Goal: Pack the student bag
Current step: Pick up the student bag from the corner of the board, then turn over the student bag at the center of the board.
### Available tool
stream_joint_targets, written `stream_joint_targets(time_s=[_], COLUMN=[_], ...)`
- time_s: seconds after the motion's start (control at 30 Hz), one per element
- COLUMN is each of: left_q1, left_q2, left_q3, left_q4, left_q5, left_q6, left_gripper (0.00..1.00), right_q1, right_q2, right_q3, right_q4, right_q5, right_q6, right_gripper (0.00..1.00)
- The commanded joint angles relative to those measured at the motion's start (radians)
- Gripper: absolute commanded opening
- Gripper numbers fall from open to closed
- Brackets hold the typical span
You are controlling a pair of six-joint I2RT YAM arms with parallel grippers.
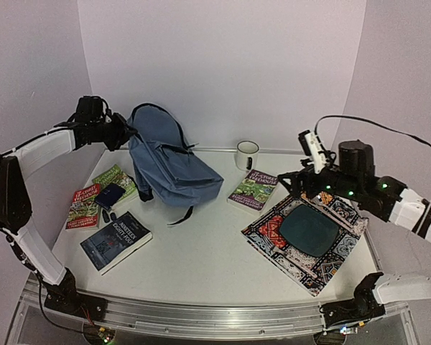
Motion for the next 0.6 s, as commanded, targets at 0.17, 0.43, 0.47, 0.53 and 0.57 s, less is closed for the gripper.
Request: stream_joint_targets(time_s=[0.17,0.43,0.47,0.53,0.57], left_q1=[-0.092,-0.166,-0.174,-0.187,-0.193], left_q2=[-0.276,-0.346,-0.350,-0.357,-0.361], left_q3=[-0.061,-0.116,-0.116,-0.115,-0.116], left_q4=[0.077,0.077,0.077,0.077,0.077], left_q5=[-0.161,-0.208,-0.209,-0.210,-0.209], left_q6=[-0.231,-0.300,-0.302,-0.301,-0.301], left_gripper=[0.00,0.00,0.00,0.00,0.00], right_q1=[0.391,0.543,0.555,0.567,0.569], right_q2=[0.350,0.611,0.634,0.680,0.702], right_q3=[0.242,0.423,0.444,0.477,0.498], right_q4=[0.251,0.357,0.364,0.374,0.378], right_q5=[0.259,0.312,0.324,0.352,0.374], right_q6=[-0.255,-0.375,-0.381,-0.387,-0.385], right_gripper=[0.98,0.98,0.98,0.98,0.98])
